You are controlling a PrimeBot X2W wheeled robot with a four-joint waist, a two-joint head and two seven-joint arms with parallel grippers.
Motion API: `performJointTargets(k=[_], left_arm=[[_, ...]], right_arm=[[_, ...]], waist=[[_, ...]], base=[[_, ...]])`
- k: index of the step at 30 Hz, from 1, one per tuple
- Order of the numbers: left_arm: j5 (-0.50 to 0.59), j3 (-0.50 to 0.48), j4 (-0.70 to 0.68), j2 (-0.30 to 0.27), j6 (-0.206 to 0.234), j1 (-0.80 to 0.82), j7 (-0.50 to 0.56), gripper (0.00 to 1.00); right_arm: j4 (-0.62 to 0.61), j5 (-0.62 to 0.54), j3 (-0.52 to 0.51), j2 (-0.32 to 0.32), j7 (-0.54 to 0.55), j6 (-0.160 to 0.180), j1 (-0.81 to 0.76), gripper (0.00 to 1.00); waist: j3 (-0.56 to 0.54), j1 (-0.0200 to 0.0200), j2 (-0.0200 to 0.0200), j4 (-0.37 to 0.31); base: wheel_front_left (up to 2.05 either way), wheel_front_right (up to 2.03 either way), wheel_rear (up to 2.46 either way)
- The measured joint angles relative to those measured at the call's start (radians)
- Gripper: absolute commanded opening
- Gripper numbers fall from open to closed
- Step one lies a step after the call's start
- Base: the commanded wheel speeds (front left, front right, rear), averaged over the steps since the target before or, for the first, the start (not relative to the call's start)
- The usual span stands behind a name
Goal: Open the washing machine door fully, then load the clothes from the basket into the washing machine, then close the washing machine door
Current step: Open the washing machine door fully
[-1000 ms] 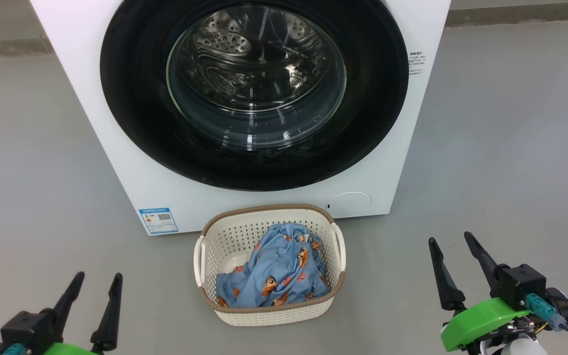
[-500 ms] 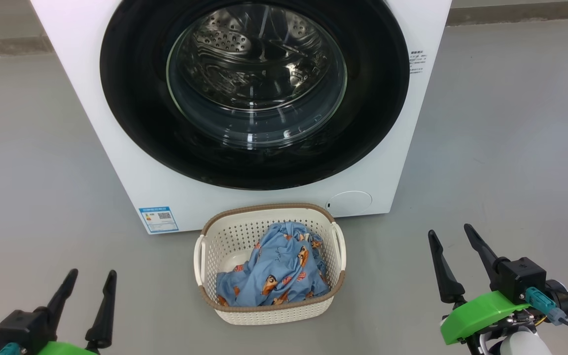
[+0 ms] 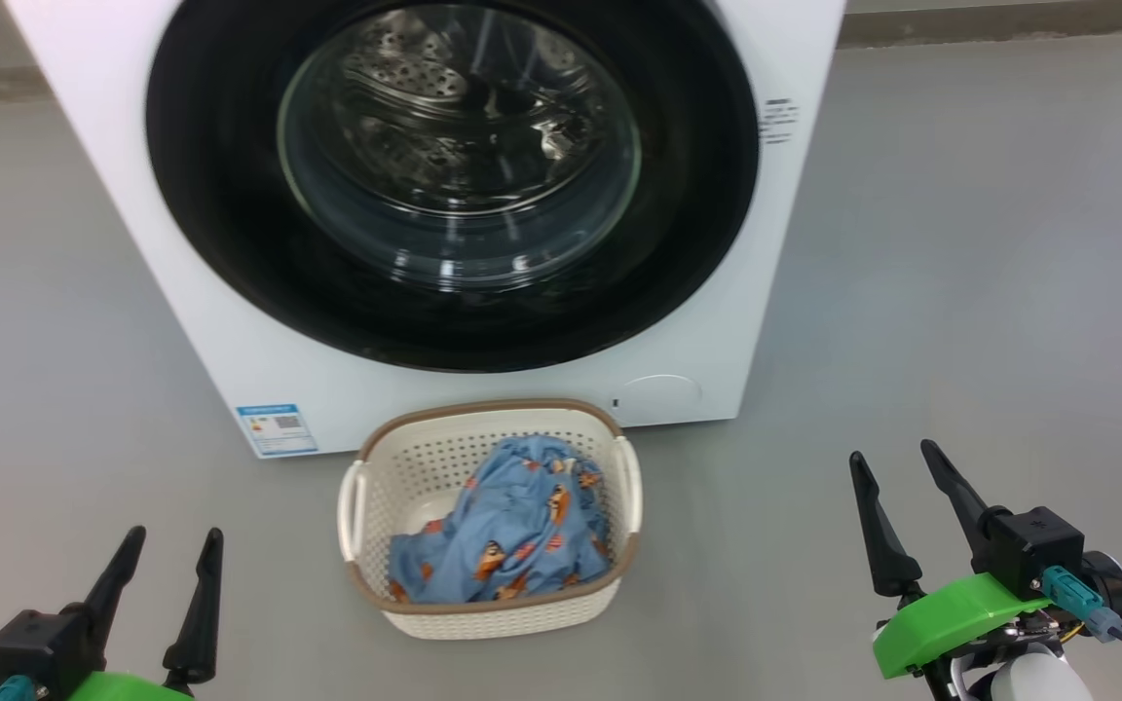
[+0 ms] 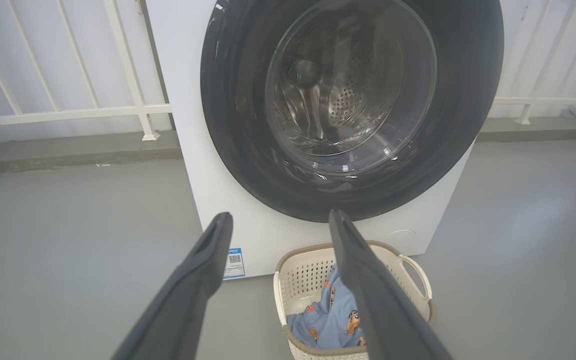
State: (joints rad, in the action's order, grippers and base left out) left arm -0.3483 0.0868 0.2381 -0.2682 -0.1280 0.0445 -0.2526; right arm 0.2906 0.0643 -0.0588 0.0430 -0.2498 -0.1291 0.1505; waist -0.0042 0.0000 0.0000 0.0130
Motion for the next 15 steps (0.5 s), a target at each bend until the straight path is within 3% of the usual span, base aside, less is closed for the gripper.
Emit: performJointTargets(k=[9,15], left_arm=[[-0.036,-0.013,-0.015,0.012,0.000,0.000,0.000,1.00],[-0.035,-0.017,-0.021,0.011,0.000,0.000,0.000,1.00]], right_arm=[[-0.006,0.000,-0.014,0.001,0.000,0.000,0.000,1.00],[-0.012,0.000,-0.017,0.005,0.000,0.000,0.000,1.00]], waist=[[0.006,0.0000,0.0000,0.003],[0.009,0.0000,0.0000,0.004]], base=[[1.21,1.21,-2.42],[0.82,0.82,-1.65]])
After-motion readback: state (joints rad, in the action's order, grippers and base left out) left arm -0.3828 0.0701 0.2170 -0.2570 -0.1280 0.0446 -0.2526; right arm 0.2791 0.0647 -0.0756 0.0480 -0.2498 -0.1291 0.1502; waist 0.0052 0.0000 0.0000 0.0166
